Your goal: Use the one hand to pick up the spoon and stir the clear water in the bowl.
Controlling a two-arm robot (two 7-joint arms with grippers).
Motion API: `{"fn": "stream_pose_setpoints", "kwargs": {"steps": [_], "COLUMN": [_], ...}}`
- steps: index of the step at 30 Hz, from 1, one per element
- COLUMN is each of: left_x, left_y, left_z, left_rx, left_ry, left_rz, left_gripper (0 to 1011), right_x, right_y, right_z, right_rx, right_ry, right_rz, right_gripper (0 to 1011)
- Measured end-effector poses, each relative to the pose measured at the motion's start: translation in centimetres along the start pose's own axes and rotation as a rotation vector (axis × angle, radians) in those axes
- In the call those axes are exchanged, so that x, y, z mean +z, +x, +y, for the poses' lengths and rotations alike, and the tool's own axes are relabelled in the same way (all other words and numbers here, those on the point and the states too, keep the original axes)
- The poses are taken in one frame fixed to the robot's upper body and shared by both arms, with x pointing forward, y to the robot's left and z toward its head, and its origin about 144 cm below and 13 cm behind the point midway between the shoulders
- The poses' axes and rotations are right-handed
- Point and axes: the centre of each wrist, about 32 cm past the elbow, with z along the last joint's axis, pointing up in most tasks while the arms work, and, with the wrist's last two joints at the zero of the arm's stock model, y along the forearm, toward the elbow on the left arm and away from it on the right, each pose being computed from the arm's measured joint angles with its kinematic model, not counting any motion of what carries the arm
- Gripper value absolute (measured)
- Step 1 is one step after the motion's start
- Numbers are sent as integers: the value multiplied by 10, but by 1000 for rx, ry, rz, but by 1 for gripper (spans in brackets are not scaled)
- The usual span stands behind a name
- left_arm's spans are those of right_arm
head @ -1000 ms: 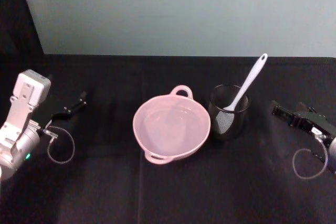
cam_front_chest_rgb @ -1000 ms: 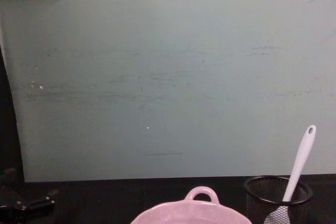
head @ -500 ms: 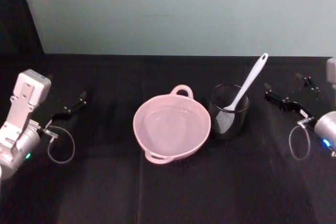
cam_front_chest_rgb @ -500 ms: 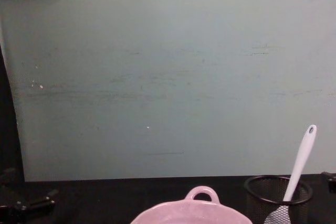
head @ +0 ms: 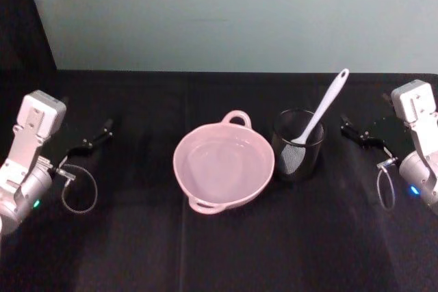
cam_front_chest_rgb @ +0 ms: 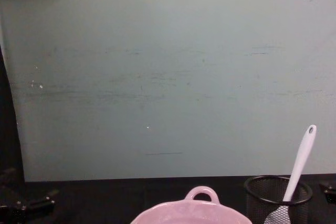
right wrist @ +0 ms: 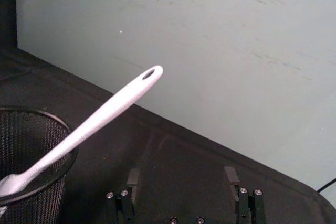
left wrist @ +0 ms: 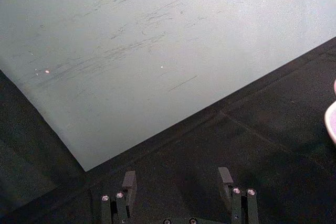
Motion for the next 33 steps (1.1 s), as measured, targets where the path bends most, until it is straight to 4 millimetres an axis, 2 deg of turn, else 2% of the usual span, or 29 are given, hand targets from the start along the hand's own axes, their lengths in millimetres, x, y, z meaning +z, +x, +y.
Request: {"fn": "stream_pose_setpoints", "kwargs": {"steps": [33], "left_x": [0], "left_y": [0], "left_z": [0], "left_rx": [0], "left_ry": [0], "left_rz": [0], "left_gripper": [1011], "right_x": [-1], "right_y": [1], "right_z": [0], "right_rx": [0], "right_ry": [-5], "right_rz": [-4], "right_gripper": [1002]}}
